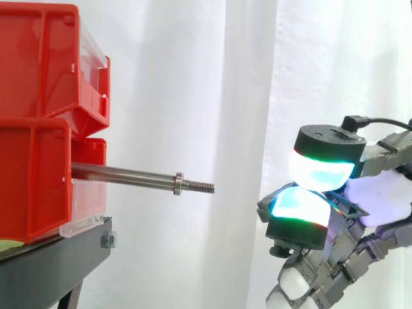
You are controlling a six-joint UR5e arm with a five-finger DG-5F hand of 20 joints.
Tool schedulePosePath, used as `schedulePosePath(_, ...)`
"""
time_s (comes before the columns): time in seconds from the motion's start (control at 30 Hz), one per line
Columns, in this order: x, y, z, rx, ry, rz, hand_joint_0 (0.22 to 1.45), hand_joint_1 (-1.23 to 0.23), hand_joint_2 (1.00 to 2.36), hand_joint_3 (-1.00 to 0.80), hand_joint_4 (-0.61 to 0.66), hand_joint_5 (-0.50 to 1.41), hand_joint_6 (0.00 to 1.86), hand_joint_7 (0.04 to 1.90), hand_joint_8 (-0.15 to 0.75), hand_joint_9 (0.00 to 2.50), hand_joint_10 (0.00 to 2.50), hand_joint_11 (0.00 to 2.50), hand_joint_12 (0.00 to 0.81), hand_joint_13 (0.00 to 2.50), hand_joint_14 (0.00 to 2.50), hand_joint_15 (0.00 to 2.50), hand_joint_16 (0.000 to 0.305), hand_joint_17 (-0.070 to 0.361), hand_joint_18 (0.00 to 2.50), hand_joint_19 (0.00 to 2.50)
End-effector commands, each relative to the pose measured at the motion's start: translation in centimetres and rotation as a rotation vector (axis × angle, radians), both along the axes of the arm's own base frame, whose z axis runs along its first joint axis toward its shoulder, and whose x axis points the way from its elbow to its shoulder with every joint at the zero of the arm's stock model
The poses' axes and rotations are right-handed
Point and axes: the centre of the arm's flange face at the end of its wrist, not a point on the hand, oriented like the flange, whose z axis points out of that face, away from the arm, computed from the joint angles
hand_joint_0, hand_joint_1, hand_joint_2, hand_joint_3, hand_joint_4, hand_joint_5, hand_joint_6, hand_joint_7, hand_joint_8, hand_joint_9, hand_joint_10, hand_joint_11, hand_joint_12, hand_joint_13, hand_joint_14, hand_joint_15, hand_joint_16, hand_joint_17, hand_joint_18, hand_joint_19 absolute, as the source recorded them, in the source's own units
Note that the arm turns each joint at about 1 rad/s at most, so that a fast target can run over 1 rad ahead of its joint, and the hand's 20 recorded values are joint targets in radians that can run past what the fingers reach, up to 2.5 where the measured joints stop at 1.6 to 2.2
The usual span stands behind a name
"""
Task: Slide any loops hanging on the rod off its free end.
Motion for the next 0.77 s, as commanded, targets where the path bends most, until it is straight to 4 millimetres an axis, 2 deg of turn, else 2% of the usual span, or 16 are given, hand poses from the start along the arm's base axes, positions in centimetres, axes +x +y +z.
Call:
schedulePosePath(0.0, 0.0, -0.01, 0.08, 0.0, -0.001, 0.0, 0.59, -0.68, 1.02, -0.18, 0.07, -0.21, 0.86, 1.35, 0.266, 0.85, 0.0, 0.05, 0.284, 0.51, 0.0, 0.0, 0.046, 0.103, 0.46, 0.07)
schedulePosePath(0.13, 0.01, 0.1, 0.08, 0.0, -0.001, 0.001, 0.59, -0.67, 1.02, -0.18, 0.08, -0.21, 0.86, 1.35, 0.286, 0.84, 0.0, 0.15, 0.289, 0.49, 0.0, 0.0, 0.046, 0.103, 0.45, 0.07)
schedulePosePath(0.23, 0.0, -0.01, 0.08, 0.0, -0.001, 0.0, 0.59, -0.67, 1.02, -0.18, 0.09, -0.21, 0.86, 1.35, 0.253, 0.84, 0.0, 0.05, 0.289, 0.5, 0.0, 0.0, 0.046, 0.103, 0.45, 0.08)
schedulePosePath(0.73, 0.0, -0.01, 0.08, 0.0, -0.001, 0.0, 0.59, -0.67, 1.02, -0.18, 0.08, -0.21, 0.86, 1.35, 0.27, 0.86, 0.0, 0.11, 0.287, 0.51, 0.0, 0.0, 0.046, 0.103, 0.46, 0.08)
